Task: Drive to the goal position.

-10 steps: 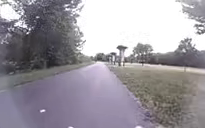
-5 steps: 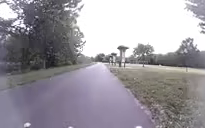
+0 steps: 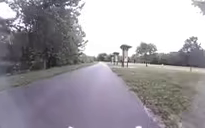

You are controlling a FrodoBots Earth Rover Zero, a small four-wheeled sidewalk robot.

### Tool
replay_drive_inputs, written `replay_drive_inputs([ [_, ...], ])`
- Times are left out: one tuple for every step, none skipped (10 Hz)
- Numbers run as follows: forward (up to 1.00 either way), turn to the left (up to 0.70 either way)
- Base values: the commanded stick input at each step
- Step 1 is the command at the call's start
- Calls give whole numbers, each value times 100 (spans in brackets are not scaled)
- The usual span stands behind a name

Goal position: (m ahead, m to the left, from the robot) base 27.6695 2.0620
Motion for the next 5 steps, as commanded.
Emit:
replay_drive_inputs([
  [70,1],
  [70,1],
  [70,1],
  [70,1],
  [70,1],
])
